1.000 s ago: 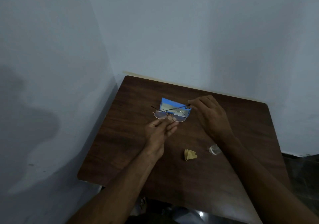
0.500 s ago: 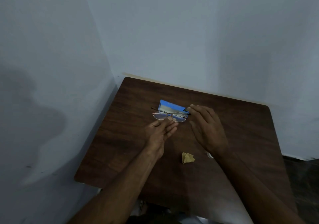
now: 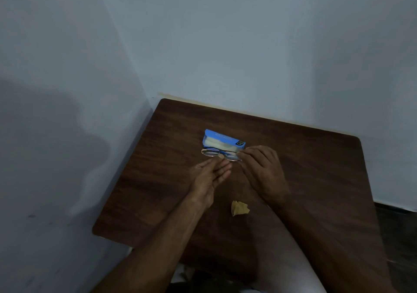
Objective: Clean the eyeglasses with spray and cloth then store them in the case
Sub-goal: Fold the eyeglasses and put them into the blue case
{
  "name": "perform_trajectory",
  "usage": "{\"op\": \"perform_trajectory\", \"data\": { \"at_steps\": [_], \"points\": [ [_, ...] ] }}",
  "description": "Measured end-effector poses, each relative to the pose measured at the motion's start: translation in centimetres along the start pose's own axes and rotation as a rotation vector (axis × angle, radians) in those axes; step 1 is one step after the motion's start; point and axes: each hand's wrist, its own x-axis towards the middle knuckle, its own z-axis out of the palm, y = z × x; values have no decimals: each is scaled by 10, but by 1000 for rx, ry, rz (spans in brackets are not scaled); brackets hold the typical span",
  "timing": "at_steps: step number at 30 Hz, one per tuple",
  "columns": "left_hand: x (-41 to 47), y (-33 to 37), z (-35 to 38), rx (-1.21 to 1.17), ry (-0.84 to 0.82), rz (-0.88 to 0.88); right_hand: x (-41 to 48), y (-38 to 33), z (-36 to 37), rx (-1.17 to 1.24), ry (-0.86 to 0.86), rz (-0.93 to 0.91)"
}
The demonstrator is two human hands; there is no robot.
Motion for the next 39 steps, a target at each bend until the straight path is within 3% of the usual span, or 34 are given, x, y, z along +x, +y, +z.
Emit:
{"op": "perform_trajectory", "data": {
  "at_steps": [6,11,17,20,23,28,39],
  "points": [
    [3,-8,5,80,45,14,0,-3,9,297,15,381],
    [7,-11,-5,221,125,123,-4,-3,28,695,72,841],
    [42,8,-50,379,310,390,-13,19,52,843,66,1030],
    [77,21,-71,675,347,534,-16,24,64,877,75,1131],
    [113,29,-82,1093,221,712,-17,27,77,925,105,1225],
    [160,28,-80,1416,-23,893,-16,36,95,909,84,1271],
    [208,47,-68,1537,-250,765,-5,51,111,943,79,1346]
  ]
}}
